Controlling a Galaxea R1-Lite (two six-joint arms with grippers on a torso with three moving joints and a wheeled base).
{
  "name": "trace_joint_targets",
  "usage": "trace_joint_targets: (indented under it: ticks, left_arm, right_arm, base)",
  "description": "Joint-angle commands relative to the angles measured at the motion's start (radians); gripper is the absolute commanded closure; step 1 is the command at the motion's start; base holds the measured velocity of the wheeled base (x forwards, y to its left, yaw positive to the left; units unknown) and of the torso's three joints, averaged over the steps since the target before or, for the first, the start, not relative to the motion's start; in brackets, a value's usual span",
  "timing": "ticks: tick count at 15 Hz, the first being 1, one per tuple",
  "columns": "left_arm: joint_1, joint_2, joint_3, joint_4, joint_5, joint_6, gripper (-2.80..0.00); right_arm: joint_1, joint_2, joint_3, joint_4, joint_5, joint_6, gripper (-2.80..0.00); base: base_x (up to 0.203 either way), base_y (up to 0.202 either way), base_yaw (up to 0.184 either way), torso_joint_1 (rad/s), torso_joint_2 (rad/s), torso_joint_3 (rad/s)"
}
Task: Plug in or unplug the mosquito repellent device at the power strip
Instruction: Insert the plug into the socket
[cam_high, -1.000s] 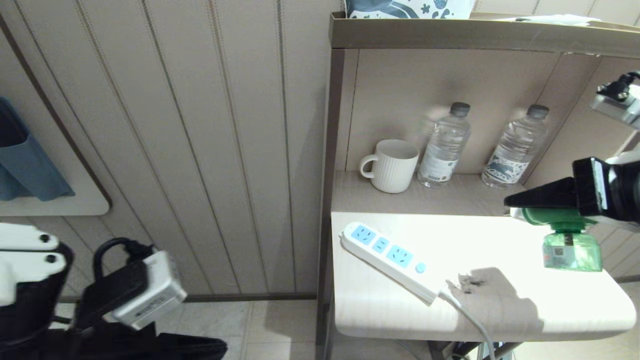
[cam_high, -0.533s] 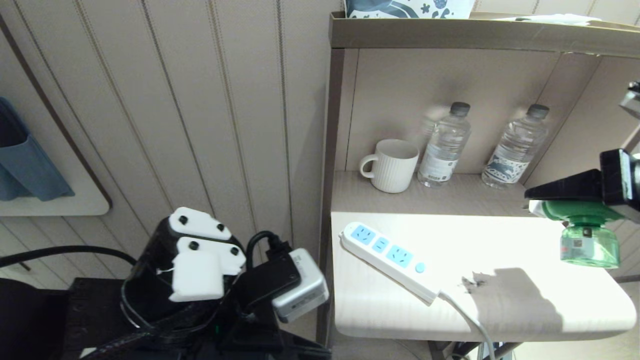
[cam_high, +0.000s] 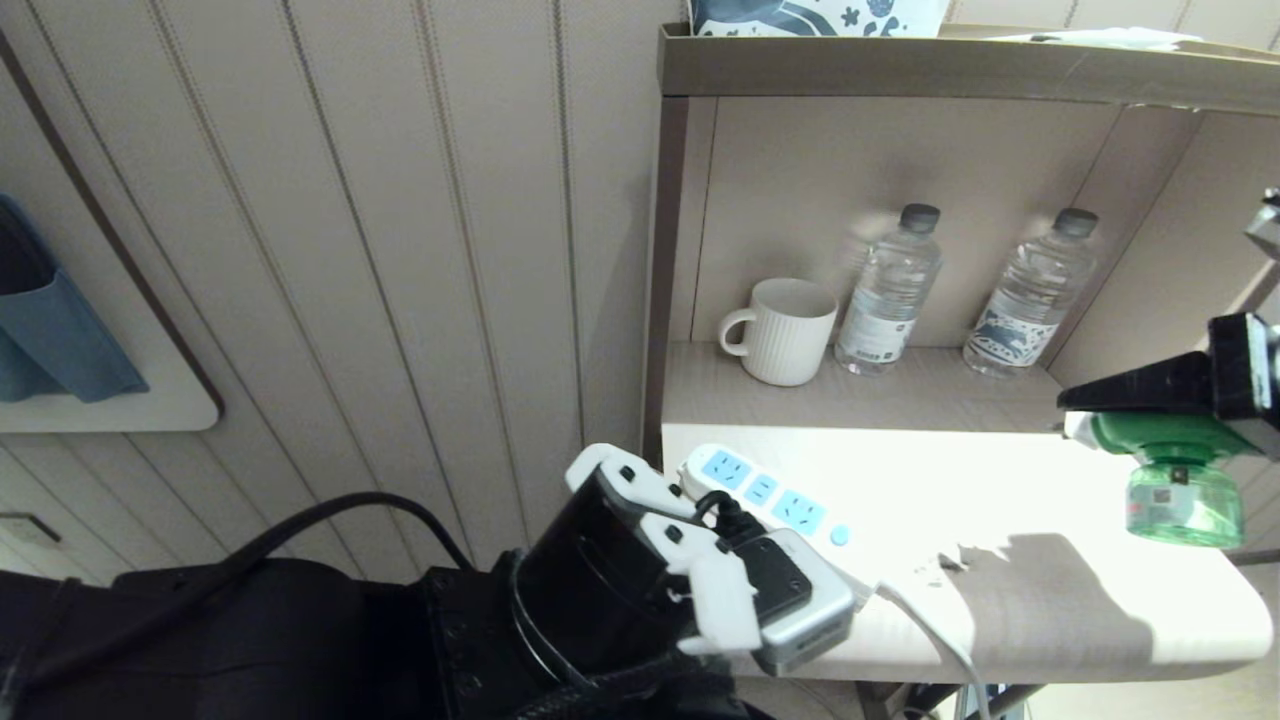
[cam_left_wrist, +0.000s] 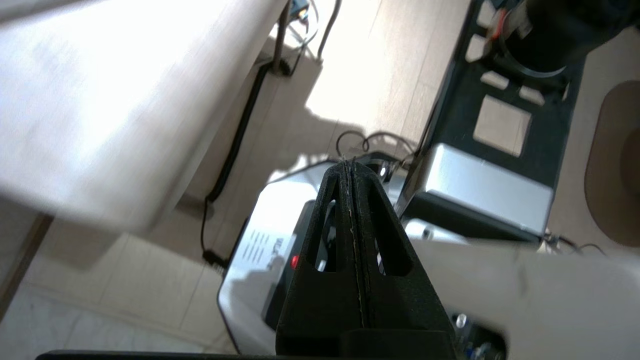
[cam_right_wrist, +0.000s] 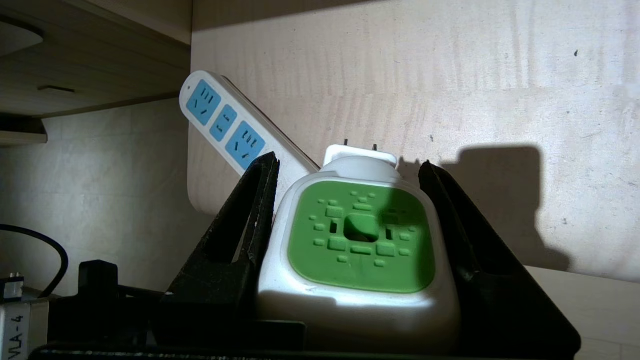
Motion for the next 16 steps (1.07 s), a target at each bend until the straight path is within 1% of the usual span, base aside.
trace_joint_targets:
  ticks: [1, 3, 4, 6, 8, 9, 11, 13, 16]
  left_arm:
    - [-0.023, 0.046, -0.051, -0.043, 0.045, -0.006, 0.0]
    - [-0.02, 0.039, -0.071, -0.12, 0.087, -0.008, 0.0]
    - [-0.019, 0.05, -0.086, -0.141, 0.13, -0.005, 0.0]
    - [-0.006, 0.117, -0.134, -0.176, 0.197, 0.001, 0.0]
    - [0.048, 0.2, -0.221, -0.204, 0.225, 0.01, 0.0]
    - [0.079, 0.241, -0.282, -0.205, 0.233, 0.012, 0.0]
    - [0.145, 0.296, -0.395, -0.187, 0.241, 0.013, 0.0]
    - [0.196, 0.319, -0.484, -0.111, 0.239, 0.01, 0.0]
    - [0.248, 0.356, -0.587, -0.016, 0.232, 0.01, 0.0]
  right_arm:
    - [-0.02, -0.001, 0.035, -0.03, 0.006, 0.001, 0.0]
    - [-0.048, -0.001, 0.061, -0.067, 0.008, -0.003, 0.0]
    - [-0.049, 0.001, 0.069, -0.067, 0.01, -0.003, 0.0]
    - [-0.047, -0.002, 0.087, -0.067, 0.01, -0.003, 0.0]
    - [-0.05, -0.005, 0.088, -0.067, 0.01, -0.003, 0.0]
    - [-0.049, -0.012, 0.088, -0.067, 0.01, -0.003, 0.0]
    - [-0.049, -0.022, 0.092, -0.067, 0.01, -0.003, 0.0]
    - [-0.05, -0.025, 0.104, -0.067, 0.01, -0.006, 0.0]
    - [-0.05, -0.027, 0.132, -0.069, 0.022, -0.011, 0.0]
  base:
    - [0.0, 0.0, 0.0, 0.0, 0.0, 0.0]
    - [0.0, 0.0, 0.0, 0.0, 0.0, 0.0]
    - [0.0, 0.0, 0.0, 0.0, 0.0, 0.0]
    - [0.0, 0.0, 0.0, 0.0, 0.0, 0.0]
    - [0.0, 0.0, 0.0, 0.0, 0.0, 0.0]
    - [0.0, 0.0, 0.0, 0.0, 0.0, 0.0]
    - [0.0, 0.0, 0.0, 0.0, 0.0, 0.0]
    - [0.0, 0.0, 0.0, 0.0, 0.0, 0.0]
    - [0.0, 0.0, 0.0, 0.0, 0.0, 0.0]
